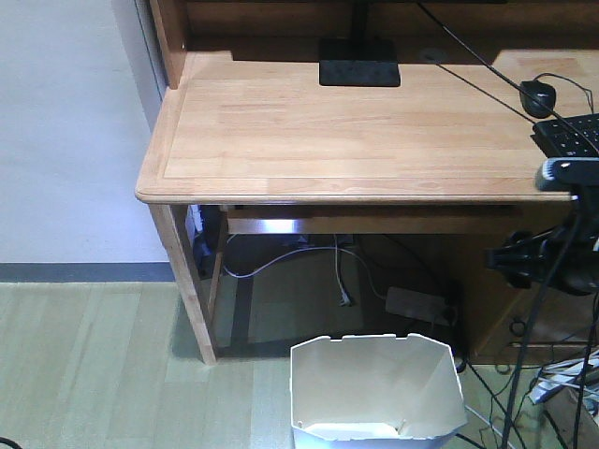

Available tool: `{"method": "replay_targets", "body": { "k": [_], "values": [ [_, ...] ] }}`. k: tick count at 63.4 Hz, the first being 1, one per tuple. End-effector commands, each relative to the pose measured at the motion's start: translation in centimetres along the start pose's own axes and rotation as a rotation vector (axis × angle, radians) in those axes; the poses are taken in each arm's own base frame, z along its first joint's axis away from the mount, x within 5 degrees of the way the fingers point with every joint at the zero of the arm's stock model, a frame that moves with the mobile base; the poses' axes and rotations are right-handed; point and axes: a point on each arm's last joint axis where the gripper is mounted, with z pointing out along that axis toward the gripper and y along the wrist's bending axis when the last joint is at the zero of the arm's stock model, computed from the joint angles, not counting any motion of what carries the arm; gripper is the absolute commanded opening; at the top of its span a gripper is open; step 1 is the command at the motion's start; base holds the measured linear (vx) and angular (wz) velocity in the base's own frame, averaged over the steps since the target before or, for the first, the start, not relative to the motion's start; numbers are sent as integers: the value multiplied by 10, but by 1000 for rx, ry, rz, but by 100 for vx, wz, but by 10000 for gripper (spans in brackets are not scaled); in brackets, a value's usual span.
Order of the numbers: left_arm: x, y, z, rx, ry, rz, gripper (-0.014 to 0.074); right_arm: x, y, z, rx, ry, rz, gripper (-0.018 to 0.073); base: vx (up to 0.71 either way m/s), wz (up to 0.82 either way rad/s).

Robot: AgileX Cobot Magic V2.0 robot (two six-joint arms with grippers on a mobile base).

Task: Move trash bin to bedside with robot
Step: 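Lower the right gripper down to the rim of the white trash bin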

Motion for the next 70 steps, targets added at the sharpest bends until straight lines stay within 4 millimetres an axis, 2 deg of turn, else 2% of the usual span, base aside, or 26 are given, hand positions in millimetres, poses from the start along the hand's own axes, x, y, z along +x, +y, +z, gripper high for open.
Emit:
{"method": "replay_targets", "body": {
  "k": [1,13,20,31,47,55,70],
  "values": [
    [-4,0,-1,7,-77,-23,-6,-12,-6,17,12,30,25,471,0,0],
    [-4,0,-1,7,-77,-23,-6,-1,-30,66,29,238,76,471,0,0],
    [-4,0,-1,7,-77,-23,-6,2,-40,91,-18,329,140,471,0,0],
    [-4,0,-1,7,-77,-23,-6,8,-50,131,-72,368,160,471,0,0],
    [-4,0,-1,7,-77,-23,-6,29,-61,190,-9,383,60,475,0,0],
    [-4,0,-1,7,-77,-23,-6,39,-64,220,2,411,0,497,0,0],
    [-4,0,-1,7,-77,-23,-6,64,-70,268,26,470,-10,556,0,0]
  ]
}}
